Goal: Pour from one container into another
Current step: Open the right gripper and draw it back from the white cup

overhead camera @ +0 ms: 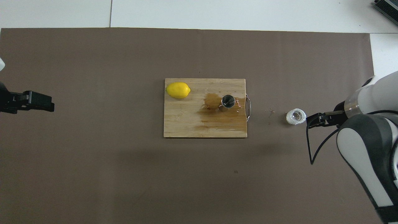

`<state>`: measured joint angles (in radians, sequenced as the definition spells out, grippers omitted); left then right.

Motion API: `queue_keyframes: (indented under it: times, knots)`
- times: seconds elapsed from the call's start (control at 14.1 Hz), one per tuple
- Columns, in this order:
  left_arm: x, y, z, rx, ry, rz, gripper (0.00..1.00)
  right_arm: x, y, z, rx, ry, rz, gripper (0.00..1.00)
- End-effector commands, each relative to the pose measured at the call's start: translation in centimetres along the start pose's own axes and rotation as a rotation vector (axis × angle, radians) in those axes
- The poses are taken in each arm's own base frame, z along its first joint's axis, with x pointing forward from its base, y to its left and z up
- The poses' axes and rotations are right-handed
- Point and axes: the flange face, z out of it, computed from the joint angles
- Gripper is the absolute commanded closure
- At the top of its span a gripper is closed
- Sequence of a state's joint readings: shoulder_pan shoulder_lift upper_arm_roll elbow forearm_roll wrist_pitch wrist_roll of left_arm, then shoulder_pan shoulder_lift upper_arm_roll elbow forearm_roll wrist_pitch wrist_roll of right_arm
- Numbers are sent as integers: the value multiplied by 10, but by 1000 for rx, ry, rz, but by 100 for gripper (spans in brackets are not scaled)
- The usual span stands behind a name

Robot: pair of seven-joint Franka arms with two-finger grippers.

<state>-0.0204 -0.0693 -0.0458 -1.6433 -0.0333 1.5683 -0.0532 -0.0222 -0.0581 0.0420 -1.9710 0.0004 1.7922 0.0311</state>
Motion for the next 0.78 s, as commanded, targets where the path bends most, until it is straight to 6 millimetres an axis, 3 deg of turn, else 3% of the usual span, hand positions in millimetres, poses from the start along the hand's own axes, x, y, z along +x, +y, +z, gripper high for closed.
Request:
queue_keyframes:
  times: [0.0,0.14,0.21,0.35,0.71]
  knots:
    - [-10,-1,-2,-6,-5,2,0,4,5,-63,-10,35,52,0]
    - [-10,-1,-1,-6,-7,2,0,-1,15,-118,6,100,74,0]
    - [-10,-1,-1,-6,-7,2,0,-4,19,-132,30,130,89,0]
    - [-10,-1,-2,-6,-5,2,0,-11,20,-144,24,147,94,0]
    - [-10,-1,-2,-6,-5,2,0,-21,29,-148,33,139,108,0]
